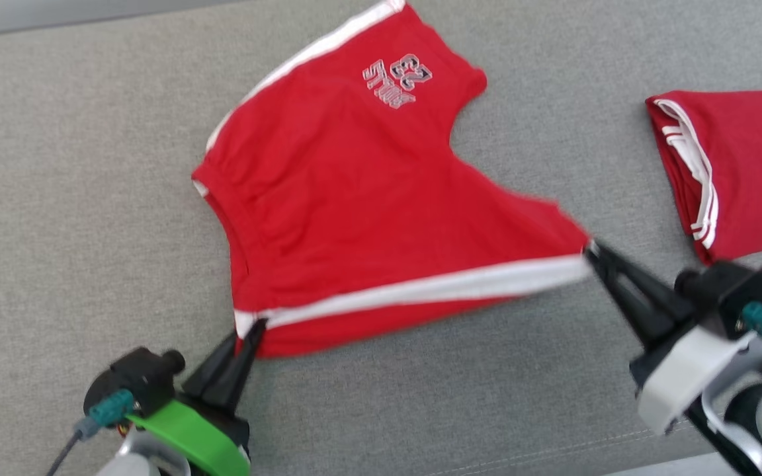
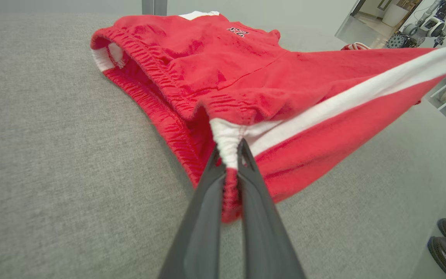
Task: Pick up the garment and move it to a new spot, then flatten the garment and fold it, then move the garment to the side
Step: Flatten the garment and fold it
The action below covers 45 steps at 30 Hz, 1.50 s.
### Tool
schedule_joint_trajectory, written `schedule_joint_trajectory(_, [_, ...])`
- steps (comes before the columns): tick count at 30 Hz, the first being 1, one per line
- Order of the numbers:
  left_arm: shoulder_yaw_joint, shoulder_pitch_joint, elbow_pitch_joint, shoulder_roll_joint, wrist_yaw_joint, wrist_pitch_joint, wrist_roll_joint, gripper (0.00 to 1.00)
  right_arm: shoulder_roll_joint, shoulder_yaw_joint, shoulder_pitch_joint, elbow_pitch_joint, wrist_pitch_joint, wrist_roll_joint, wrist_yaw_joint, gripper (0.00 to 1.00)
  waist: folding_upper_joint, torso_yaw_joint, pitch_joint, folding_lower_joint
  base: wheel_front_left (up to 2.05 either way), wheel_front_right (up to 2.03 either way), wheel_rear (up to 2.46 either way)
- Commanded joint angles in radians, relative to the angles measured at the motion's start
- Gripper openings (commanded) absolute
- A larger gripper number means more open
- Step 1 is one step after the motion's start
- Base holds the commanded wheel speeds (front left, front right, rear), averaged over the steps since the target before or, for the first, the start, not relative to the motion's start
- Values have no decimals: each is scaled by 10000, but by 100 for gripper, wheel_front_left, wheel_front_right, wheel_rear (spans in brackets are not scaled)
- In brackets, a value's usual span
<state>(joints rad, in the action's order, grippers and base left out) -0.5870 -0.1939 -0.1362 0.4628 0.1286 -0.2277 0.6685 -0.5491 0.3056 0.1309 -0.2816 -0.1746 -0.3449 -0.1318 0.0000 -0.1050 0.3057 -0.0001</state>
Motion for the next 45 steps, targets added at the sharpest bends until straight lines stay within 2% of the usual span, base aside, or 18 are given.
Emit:
schedule_joint_trajectory(1, [-155,618,324,259,-104,399,134,0,14,-156,-898,-457,-766,-594,21,0,0,100,-743,1,0,0,0])
schedule_joint_trajectory(5, [-294,1299,1012,668,-373,1023,310,0,421,-836,-1977,-1062,-2007,-1457,21,0,0,131,-883,1,0,0,0])
schedule_joint_trajectory(8, [-275,1471,1458,791,-473,1006,296,0,466,-1402,-2232,-1271,-2610,-1580,21,0,0,235,-937,1,0,0,0])
schedule_joint_trajectory(10, [-286,1247,1545,729,-546,876,59,0,379,-1643,-2100,-1253,-2816,-1442,21,0,0,376,-933,1,0,0,0])
schedule_joint_trajectory(14, [-382,523,1248,248,-563,635,-278,0,70,-1614,-1240,-694,-2840,-1492,23,0,0,659,-931,1,0,0,0])
schedule_joint_trajectory(18, [-281,-441,626,-397,-638,516,-227,0,-396,-1169,138,149,-2579,-1604,21,0,0,1075,-773,1,0,0,0])
schedule_joint_trajectory(22, [-232,-1460,-127,-1037,-520,526,-92,0,-833,-422,1737,1173,-2323,-1788,21,0,0,1487,-440,1,0,0,0])
schedule_joint_trajectory(26, [-125,-2461,-953,-1612,-508,463,-26,0,-1005,279,3400,2299,-1977,-1984,21,0,0,1891,20,1,0,0,0])
schedule_joint_trajectory(36, [-9,-4223,-2458,-3021,-512,427,448,0,-939,1823,7188,5021,-1349,-2100,20,0,0,2773,1465,1,0,0,0])
schedule_joint_trajectory(45, [103,-5032,-3428,-3676,-420,6,614,0,-761,2722,8941,6904,-812,-1951,22,0,0,3363,2324,1,0,0,0])
